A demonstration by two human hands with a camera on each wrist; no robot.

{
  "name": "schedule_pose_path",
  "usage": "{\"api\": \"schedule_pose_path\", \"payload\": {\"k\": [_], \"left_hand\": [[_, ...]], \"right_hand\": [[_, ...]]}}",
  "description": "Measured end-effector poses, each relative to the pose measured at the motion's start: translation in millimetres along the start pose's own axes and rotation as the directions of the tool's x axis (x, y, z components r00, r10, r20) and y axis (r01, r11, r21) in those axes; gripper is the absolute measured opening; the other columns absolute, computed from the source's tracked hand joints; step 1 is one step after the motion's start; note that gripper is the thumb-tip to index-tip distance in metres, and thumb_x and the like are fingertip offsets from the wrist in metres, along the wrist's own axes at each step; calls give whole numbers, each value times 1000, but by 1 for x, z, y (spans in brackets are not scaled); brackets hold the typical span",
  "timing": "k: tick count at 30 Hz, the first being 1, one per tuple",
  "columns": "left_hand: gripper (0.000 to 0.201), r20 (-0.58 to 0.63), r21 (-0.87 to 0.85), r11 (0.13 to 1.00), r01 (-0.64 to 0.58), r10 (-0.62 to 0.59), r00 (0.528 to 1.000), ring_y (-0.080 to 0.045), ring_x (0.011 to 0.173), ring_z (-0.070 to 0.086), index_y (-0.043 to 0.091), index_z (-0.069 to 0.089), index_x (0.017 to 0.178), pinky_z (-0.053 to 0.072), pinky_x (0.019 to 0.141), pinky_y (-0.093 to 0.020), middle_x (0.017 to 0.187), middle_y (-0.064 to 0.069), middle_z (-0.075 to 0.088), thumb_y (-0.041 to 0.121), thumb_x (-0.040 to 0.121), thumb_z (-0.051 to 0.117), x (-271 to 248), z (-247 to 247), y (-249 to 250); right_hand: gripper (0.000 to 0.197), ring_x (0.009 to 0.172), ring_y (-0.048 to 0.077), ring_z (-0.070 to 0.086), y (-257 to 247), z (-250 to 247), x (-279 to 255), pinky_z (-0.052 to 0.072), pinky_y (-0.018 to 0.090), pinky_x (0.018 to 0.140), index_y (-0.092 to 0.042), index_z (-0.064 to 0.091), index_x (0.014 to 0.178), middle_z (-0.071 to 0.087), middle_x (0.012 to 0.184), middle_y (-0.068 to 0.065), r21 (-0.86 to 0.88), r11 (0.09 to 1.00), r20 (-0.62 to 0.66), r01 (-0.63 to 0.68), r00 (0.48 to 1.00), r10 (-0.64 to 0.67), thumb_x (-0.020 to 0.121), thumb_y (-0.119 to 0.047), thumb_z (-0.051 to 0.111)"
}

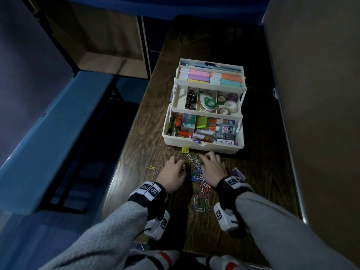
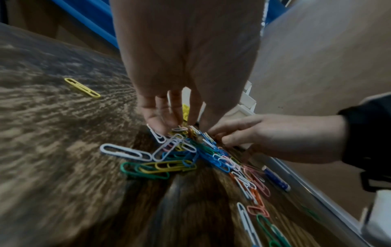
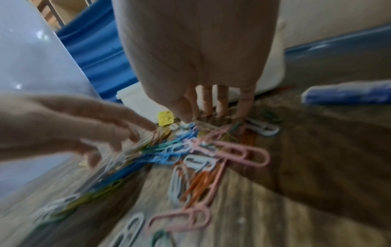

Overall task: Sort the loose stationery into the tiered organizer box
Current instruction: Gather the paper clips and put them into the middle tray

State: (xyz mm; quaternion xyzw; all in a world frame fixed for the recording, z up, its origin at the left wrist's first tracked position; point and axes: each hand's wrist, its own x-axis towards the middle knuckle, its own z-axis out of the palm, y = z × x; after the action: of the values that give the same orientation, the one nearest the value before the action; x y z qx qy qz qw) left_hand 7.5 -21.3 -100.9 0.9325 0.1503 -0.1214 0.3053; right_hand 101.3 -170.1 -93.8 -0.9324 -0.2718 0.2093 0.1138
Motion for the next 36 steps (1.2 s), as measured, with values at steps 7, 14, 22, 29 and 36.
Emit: {"api": "schedule_pose_path", "payload": {"k": [7, 14, 22, 29, 36], "left_hand": [[31, -300, 3, 961, 277, -263, 917, -29, 109, 43, 8, 50, 124, 40, 96, -39, 119, -15, 44, 18, 95, 45, -28, -19, -54], [35, -189, -108, 974, 201, -218, 957, -35, 115, 49, 8, 54, 127, 40, 101, -43, 117, -20, 48, 9, 93, 48, -27, -22, -56], [38, -85, -202, 978, 48, -66, 994, -23, 113, 54, 10, 56, 127, 37, 101, -27, 120, -12, 53, 2, 91, 45, -29, -13, -24], [28, -211, -277, 953, 126, -188, 959, -24, 88, 61, 11, 63, 114, 45, 83, -29, 108, -12, 63, 2, 90, 52, -76, -40, -76], [22, -206, -337, 932, 133, -211, 955, -21, 76, 63, 18, 64, 109, 54, 75, -38, 99, -3, 62, 7, 92, 54, -99, -50, -89]], "right_hand": [[54, 119, 23, 40, 7, 15, -31, 37, 39, 101, -22, 45, 139, 42, 128, 3, 35, 996, -14, 79, 997, -78, 90, 1, 42], [45, 114, 27, 48, 40, 6, -54, 36, 31, 104, -4, 49, 136, 43, 123, 13, 188, 975, 8, -118, 993, 119, 92, 1, 44], [27, 99, 8, 49, 13, 4, -92, 44, 25, 80, -29, 51, 115, 38, 112, -11, 252, 956, 106, 151, 978, -182, 89, -30, 61], [27, 97, 26, 56, -10, 26, -140, 41, 35, 73, -18, 48, 104, 55, 103, 3, 67, 820, 536, 568, 673, -510, 87, -34, 61], [11, 96, 26, 54, -41, 38, -99, 38, 34, 73, -13, 54, 99, 53, 105, 6, 110, 855, 432, 507, 750, -500, 89, -18, 57]]}}
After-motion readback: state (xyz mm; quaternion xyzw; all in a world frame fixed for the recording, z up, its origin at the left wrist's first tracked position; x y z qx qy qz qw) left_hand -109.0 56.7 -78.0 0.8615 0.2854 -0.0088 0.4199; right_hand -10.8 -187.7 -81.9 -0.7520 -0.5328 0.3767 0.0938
